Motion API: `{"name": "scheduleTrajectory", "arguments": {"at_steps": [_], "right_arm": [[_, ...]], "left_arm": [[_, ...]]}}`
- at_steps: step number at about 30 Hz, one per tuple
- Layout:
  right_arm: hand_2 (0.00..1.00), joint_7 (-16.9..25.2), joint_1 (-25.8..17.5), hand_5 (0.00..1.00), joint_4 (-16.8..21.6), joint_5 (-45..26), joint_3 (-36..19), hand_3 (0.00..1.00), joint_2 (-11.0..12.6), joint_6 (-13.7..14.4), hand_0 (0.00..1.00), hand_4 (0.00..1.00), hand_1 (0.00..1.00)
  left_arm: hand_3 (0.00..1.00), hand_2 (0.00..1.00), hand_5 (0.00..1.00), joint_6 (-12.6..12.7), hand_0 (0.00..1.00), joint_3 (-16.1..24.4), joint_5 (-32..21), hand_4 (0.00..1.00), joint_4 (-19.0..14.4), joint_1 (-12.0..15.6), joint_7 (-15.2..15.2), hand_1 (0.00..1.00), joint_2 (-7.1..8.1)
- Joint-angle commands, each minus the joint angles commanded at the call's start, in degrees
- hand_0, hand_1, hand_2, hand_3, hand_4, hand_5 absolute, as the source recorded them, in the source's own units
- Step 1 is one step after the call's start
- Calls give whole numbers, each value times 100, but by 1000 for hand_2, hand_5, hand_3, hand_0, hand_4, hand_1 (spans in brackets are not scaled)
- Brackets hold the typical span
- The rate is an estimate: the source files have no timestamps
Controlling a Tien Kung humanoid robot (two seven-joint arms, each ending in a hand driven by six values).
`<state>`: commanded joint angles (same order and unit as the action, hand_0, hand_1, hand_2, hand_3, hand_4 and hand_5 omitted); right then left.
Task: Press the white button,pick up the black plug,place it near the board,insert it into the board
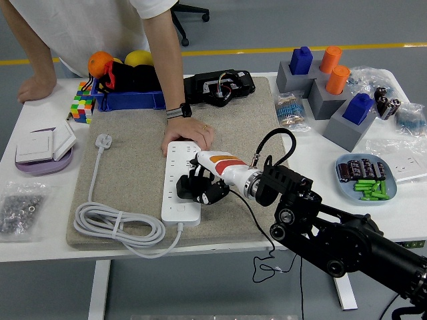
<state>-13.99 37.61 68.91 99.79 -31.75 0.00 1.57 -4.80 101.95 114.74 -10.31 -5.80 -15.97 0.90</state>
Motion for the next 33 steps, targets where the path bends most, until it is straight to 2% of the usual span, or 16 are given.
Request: {"name": "scheduleTrajectory", "arguments": {"at_steps": [33], "right_arm": [[447, -30, -141, 2, 68, 13, -173, 482, 0, -81, 402, 764, 359]], "left_arm": [[687, 632, 387, 23, 621, -6, -30, 526, 0, 10, 7, 625, -32]]}}
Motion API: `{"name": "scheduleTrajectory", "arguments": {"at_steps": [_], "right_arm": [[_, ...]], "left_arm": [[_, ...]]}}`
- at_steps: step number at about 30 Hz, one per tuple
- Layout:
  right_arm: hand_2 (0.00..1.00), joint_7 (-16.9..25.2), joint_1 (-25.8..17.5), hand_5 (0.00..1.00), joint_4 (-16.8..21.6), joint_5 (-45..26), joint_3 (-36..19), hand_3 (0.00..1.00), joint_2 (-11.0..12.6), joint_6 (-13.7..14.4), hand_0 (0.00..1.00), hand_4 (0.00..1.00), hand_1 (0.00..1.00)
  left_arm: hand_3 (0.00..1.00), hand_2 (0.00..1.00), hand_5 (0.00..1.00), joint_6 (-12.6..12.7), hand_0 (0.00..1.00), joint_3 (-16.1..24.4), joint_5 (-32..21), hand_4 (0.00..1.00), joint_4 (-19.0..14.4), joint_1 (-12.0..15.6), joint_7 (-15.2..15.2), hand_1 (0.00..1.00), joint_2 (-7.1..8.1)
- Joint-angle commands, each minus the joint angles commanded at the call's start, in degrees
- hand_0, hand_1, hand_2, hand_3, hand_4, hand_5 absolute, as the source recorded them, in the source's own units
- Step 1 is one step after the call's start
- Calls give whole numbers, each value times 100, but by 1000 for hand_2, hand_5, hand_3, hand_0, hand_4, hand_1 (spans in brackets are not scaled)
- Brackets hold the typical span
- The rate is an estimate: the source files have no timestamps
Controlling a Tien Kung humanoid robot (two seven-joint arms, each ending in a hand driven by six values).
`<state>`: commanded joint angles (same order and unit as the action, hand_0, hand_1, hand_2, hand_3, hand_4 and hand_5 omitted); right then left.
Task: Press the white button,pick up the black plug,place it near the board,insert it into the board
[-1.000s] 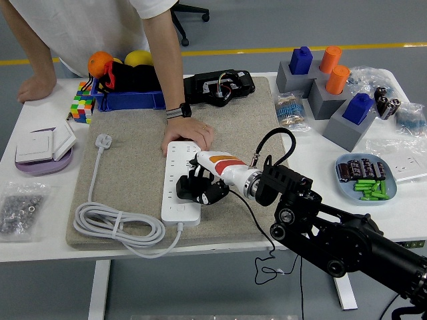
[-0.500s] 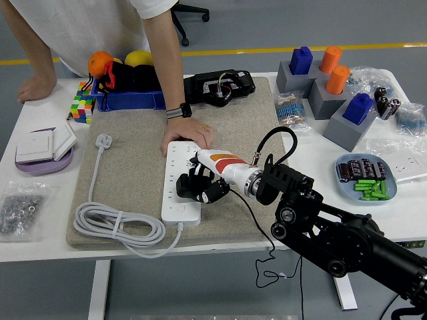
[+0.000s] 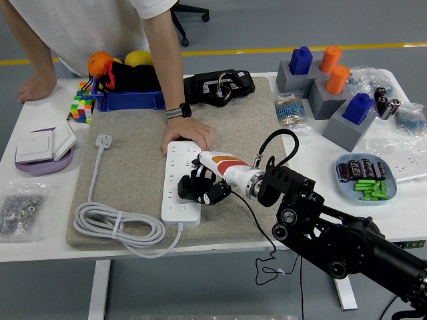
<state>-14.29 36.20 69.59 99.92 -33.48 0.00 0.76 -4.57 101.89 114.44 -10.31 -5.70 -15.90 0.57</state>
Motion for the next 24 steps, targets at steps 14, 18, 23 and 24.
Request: {"name": "scheduleTrajectory", "arguments": {"at_steps": [14, 18, 23, 24], "right_arm": [[447, 7, -53, 2, -39, 52, -118, 482, 0, 7, 402, 764, 360], [447, 4, -69, 2, -57, 58, -127, 482, 0, 2, 403, 764, 361], [447, -3, -92, 2, -33, 39, -126, 482, 11, -16, 402, 764, 361], [447, -3, -96, 2, -28, 35, -124, 482, 15, -18, 402, 764, 361]], "left_arm": [[686, 632, 390, 4, 620, -18, -19, 526, 0, 6, -2, 625, -9], [687, 633, 391, 6, 620, -26, -39, 525, 0, 19, -2, 625, -15], [687, 632, 391, 6, 620, -13, -25, 524, 0, 33, 0, 626, -21], [687, 632, 391, 7, 620, -12, -26, 524, 0, 35, 0, 626, -22]]}}
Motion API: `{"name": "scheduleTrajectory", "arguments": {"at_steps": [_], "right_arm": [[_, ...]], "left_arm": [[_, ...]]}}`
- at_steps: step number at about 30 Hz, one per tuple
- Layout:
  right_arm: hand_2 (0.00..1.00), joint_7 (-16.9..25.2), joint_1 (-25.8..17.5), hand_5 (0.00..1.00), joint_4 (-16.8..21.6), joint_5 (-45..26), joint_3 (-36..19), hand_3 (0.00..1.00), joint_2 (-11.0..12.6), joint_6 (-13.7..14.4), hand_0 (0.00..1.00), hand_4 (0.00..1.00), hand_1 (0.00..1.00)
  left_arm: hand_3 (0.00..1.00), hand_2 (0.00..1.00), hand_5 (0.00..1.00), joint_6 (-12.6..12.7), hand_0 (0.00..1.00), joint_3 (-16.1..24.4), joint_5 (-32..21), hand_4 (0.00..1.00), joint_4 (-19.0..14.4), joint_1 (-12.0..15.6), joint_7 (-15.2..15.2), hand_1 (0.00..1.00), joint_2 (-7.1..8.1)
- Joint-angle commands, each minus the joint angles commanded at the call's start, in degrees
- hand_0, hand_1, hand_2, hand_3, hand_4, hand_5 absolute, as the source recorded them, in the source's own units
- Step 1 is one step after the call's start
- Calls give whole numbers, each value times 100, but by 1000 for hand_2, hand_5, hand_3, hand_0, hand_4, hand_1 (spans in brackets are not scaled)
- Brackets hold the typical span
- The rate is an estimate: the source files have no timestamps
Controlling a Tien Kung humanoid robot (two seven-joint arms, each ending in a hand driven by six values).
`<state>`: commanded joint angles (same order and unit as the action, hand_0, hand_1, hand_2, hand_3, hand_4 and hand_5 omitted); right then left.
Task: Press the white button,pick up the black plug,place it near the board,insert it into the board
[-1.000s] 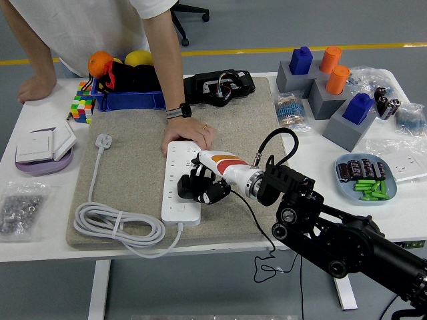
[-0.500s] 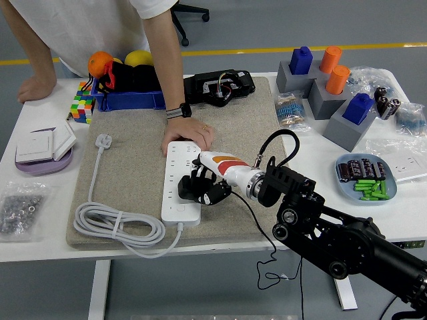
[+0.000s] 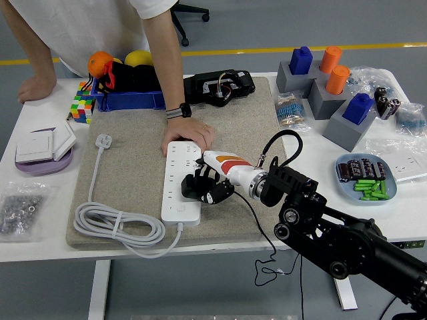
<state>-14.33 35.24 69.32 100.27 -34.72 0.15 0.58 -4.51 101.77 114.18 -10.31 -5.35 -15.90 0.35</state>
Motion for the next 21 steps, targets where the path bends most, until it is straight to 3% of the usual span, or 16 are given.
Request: {"name": "scheduleTrajectory", "arguments": {"at_steps": [21], "right_arm": [[448, -97, 200, 2, -58, 86, 220, 481, -15, -54, 403, 764, 361]], "left_arm": [[688, 633, 392, -2, 620, 27, -7, 521, 0, -18, 6, 626, 14]]}}
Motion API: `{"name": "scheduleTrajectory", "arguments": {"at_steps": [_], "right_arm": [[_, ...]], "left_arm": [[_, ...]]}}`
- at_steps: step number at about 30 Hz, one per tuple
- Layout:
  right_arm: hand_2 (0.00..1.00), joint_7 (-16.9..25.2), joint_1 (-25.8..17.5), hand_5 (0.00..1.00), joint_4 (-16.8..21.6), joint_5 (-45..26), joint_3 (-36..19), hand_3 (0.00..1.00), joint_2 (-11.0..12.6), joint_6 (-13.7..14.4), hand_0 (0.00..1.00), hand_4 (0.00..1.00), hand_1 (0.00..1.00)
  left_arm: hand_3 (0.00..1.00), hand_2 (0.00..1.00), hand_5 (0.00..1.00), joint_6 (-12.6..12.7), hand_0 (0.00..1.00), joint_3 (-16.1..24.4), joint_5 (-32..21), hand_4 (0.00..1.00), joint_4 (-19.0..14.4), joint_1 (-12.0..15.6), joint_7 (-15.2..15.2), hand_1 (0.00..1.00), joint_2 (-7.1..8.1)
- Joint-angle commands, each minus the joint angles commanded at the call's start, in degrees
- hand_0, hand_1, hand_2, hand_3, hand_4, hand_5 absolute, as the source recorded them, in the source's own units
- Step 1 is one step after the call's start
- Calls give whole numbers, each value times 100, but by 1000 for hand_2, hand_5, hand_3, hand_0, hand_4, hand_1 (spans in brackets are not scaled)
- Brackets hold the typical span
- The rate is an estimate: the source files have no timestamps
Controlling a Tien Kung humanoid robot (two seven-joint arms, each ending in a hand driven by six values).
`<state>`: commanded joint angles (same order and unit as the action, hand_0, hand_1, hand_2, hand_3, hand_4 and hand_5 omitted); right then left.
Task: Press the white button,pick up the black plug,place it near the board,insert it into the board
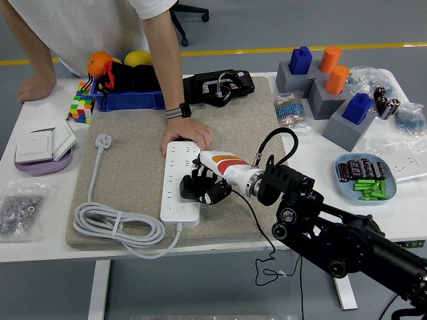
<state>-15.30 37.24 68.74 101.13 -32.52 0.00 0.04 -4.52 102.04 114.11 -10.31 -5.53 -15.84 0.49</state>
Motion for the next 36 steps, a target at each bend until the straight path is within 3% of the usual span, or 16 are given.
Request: {"name": "scheduleTrajectory", "arguments": {"at_steps": [36], "right_arm": [[448, -1, 256, 2, -52, -38, 260, 480, 0, -16, 401, 766, 360]], "left_arm": [[686, 633, 388, 8, 621, 112, 100, 522, 0, -4, -7, 626, 16]]}}
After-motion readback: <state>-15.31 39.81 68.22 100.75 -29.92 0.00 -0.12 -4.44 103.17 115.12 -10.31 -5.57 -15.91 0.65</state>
